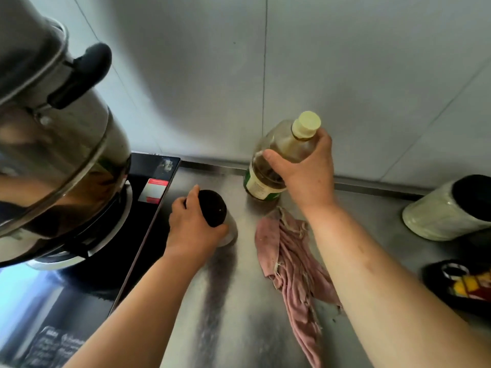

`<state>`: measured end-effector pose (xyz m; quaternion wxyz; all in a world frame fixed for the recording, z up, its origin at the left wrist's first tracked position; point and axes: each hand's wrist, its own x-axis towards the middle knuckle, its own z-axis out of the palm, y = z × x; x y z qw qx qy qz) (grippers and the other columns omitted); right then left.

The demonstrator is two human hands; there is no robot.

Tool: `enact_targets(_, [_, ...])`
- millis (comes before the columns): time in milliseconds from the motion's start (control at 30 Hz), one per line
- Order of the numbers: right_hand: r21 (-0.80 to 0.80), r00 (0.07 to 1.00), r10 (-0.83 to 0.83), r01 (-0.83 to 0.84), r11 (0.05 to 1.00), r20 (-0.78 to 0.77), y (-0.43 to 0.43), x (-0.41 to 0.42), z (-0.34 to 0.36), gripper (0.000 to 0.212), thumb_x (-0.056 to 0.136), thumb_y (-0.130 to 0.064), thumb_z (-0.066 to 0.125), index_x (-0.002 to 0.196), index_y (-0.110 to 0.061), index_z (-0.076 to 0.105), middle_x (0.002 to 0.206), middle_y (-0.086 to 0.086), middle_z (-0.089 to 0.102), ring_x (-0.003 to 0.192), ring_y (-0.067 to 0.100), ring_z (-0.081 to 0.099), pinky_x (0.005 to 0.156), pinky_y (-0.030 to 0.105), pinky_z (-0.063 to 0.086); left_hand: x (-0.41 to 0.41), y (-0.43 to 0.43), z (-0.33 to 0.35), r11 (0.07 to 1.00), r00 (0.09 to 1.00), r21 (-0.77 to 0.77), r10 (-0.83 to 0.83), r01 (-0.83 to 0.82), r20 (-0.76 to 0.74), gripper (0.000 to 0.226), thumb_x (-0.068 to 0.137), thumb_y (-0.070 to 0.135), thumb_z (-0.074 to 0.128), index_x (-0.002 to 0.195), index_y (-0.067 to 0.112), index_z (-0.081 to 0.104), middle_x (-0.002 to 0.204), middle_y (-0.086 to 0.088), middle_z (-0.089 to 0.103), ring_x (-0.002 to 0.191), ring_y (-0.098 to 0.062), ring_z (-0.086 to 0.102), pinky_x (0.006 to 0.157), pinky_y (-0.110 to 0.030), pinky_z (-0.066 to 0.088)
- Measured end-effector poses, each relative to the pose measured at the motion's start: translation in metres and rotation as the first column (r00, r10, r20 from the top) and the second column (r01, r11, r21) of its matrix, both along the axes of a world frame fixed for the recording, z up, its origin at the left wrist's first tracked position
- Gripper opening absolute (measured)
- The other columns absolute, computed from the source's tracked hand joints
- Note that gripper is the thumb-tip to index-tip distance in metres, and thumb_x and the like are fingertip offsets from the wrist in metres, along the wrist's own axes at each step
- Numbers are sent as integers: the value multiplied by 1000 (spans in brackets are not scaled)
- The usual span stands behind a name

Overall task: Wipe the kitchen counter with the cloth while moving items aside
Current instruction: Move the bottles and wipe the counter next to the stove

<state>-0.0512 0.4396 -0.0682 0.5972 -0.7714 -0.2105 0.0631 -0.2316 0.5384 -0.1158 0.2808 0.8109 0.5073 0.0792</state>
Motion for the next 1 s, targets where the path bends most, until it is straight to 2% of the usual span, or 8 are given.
enact_targets(133, [29, 988, -153, 153, 988, -14, -43, -4, 12, 95, 54, -53, 81, 134, -27, 35, 129, -7, 51, 117, 10, 52, 100, 31, 46, -2, -10, 9, 998, 995, -17, -60, 61, 84, 99, 65, 31, 75, 147, 27, 20, 143, -12, 29, 130, -33, 36, 107, -41, 33])
enact_targets(267, [66, 961, -275, 274, 959, 7, -87, -25, 25, 98, 49, -60, 76, 133, -25, 37, 126, -8, 54, 113, 7, 53, 89, 16, 41, 2, -32, 22, 978, 959, 40, -209, 205, 192, 101, 65, 31, 77, 148, 27, 19, 143, -11, 31, 131, -30, 37, 108, -36, 31])
enact_targets(400, [88, 943, -333, 333, 939, -18, -131, -50, 31, 96, 53, -54, 78, 133, -23, 35, 129, -5, 54, 117, 8, 55, 101, 33, 46, 8, -60, 35, 932, 897, 101, -363, 349, 253, 98, 66, 31, 76, 147, 28, 20, 144, -8, 31, 132, -28, 36, 103, -37, 35])
enact_targets(500, [63, 915, -404, 404, 913, -8, -164, -64, 32, 96, 52, -54, 78, 132, -21, 38, 130, 2, 53, 119, 14, 54, 102, 38, 45, 10, -79, 43, 885, 842, 97, -463, 455, 276, 96, 66, 33, 76, 145, 31, 21, 142, -7, 31, 127, -28, 41, 102, -36, 37])
enact_targets(533, [54, 866, -500, 498, 865, 15, -204, -77, 38, 96, 51, -54, 78, 132, -20, 39, 129, 4, 53, 119, 16, 53, 102, 39, 45, 18, -109, 47, 829, 783, 78, -550, 553, 290, 97, 66, 34, 77, 144, 33, 21, 142, -5, 31, 127, -28, 41, 102, -37, 38])
enact_targets(667, [7, 812, -583, 583, 812, -15, -253, -89, 35, 92, 53, -52, 79, 131, -20, 41, 126, 4, 54, 116, 18, 55, 101, 40, 46, 27, -139, 43, 764, 730, 50, -632, 644, 261, 97, 64, 34, 78, 143, 37, 21, 142, -3, 31, 128, -30, 41, 106, -44, 40])
enact_targets(833, [-84, 628, -778, 776, 625, 6, -346, -94, 23, 86, 61, -45, 83, 133, -21, 41, 123, -1, 54, 110, 13, 54, 90, 24, 41, 47, -203, 41, 607, 588, 35, -781, 794, 212, 98, 65, 39, 77, 142, 42, 16, 140, -2, 30, 127, -27, 41, 105, -39, 37])
enact_targets(1000, [-163, 546, -838, 827, 538, 0, -394, -75, 6, 99, 59, -47, 82, 142, -26, 31, 128, -5, 44, 109, 8, 46, 96, 29, 40, 64, -244, 37, 527, 516, 19, -837, 849, 184, 99, 66, 41, 74, 145, 37, 15, 139, 2, 30, 126, -23, 41, 104, -41, 42])
